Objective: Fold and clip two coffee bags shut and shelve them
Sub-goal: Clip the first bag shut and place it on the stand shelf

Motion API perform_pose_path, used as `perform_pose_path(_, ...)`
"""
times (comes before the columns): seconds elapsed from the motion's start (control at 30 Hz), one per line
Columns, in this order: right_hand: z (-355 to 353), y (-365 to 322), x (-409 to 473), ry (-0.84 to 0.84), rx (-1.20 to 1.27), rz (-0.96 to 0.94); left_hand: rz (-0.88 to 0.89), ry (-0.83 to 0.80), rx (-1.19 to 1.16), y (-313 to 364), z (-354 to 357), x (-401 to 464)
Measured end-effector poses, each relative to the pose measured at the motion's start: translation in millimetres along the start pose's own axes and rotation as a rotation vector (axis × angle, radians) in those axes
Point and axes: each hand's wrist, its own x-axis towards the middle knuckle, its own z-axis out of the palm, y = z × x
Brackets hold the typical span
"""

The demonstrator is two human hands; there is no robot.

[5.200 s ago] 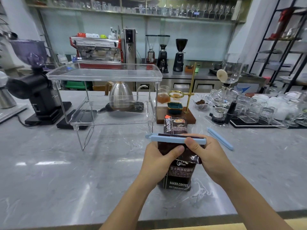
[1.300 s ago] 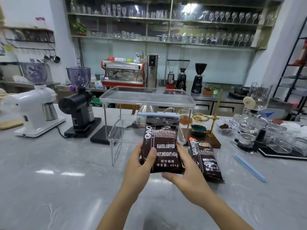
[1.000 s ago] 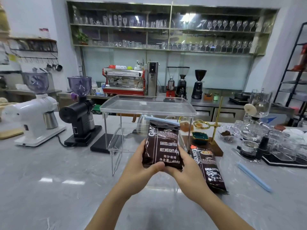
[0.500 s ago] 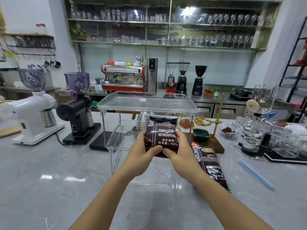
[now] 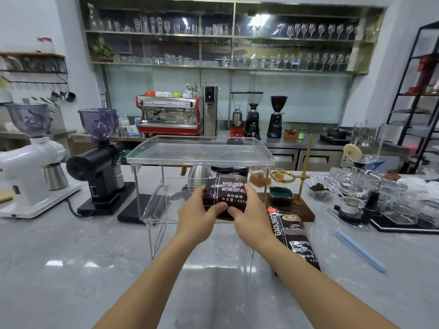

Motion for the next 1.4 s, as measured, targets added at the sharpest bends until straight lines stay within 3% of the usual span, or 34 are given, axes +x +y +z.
perform_pose_path(0.37,11.1,-6.6,24.6,0.04,-0.092,0.066,-0.042,0.094,0.036,-1.2,24.2,16.0)
perform_pose_path(0.73,10.7,-0.6,31.9,-0.035,-0.172,0.046,-0.032,0.002,0.088,-7.9,29.8,21.1)
perform_pose_path(1.13,15.7,8.8,35.5,-0.147,-0.753,-0.088,0.051,-0.131,0.148,-10.6,33.5,21.4)
perform_pose_path(1.4,12.6,13.9,37.5,-0.197,-0.882,-0.142,0.082,-0.109,0.198,-12.8,36.4,18.8)
